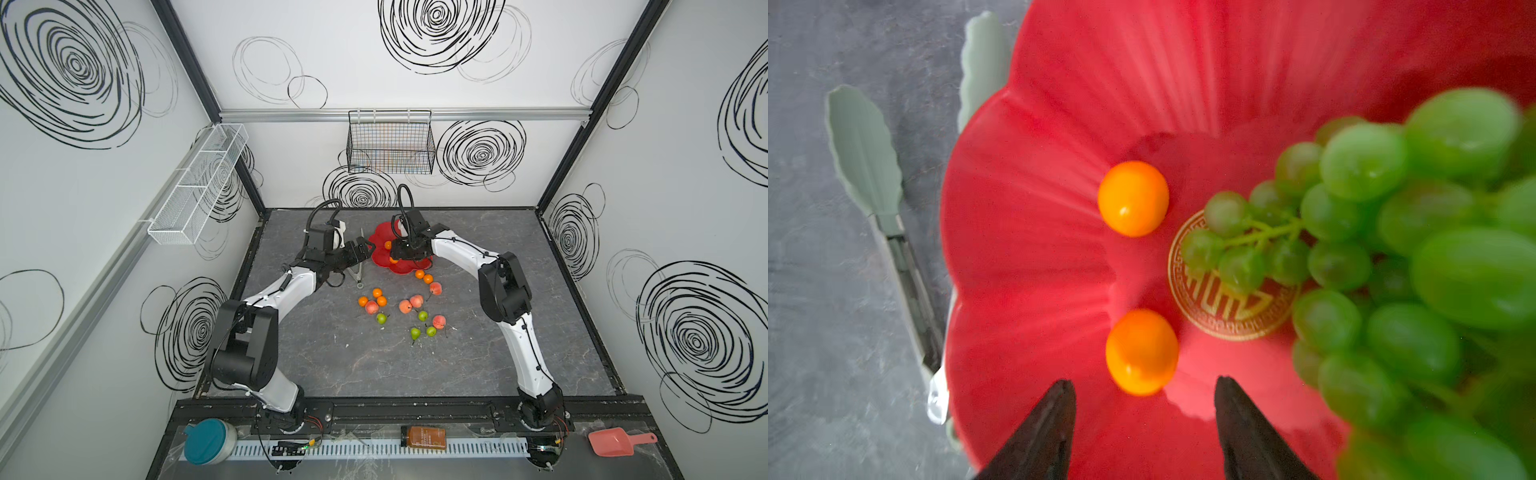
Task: Place and organize the fake fruits in the fruit bowl
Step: 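Lower the tomato into the bowl and open the right gripper, then move the right gripper back to the tomatoes beside the bowl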
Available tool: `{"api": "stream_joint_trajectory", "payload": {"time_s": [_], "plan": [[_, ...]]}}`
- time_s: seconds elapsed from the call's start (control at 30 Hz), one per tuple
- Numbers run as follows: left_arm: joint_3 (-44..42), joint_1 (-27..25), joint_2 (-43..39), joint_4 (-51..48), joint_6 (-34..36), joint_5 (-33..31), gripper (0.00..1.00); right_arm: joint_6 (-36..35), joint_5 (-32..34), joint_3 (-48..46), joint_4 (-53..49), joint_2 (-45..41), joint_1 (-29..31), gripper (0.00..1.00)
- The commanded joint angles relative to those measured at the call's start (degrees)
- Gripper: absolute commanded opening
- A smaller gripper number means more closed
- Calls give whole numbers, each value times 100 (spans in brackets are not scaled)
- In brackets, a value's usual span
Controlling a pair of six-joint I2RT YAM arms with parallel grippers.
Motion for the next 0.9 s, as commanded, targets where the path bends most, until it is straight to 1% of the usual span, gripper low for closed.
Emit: {"api": "stream_joint_trajectory", "payload": {"time_s": [0.0,0.1,0.17,0.3,0.37,0.43,0.5,0.57,0.63,0.77,0.8,0.87], "plan": [[73,-275,-353,297,297,115,96,-255,9,-568,405,-959,-67,59],[121,-538,-509,186,586,-97,96,-429,35,-1588,930,-1711,-154,58],[146,-695,-557,126,735,-212,96,-449,81,-2431,1454,-2325,-257,58],[214,-1005,-514,-17,909,-404,96,-448,31,-3709,2170,-3226,-538,59],[236,-1234,-507,-50,982,-553,96,-457,97,-4319,2519,-3576,-683,60],[228,-1449,-498,-54,1057,-682,96,-510,-31,-4797,2786,-3818,-823,65],[238,-1658,-457,-80,1127,-784,96,-576,-146,-5059,2822,-3958,-900,70],[240,-1820,-399,-106,1172,-871,96,-882,4,-5282,2838,-4045,-839,71],[274,-1925,-335,-150,1168,-910,96,-1063,-19,-5374,2711,-4030,-836,71],[325,-1991,-175,-191,1173,-830,96,-1254,-65,-5038,2031,-3614,-863,66],[327,-1993,-137,-173,1173,-802,96,-1295,-75,-4956,1944,-3490,-866,63],[358,-1978,-32,-164,1148,-674,96,-1375,-132,-4862,1866,-3272,-864,61]]}}
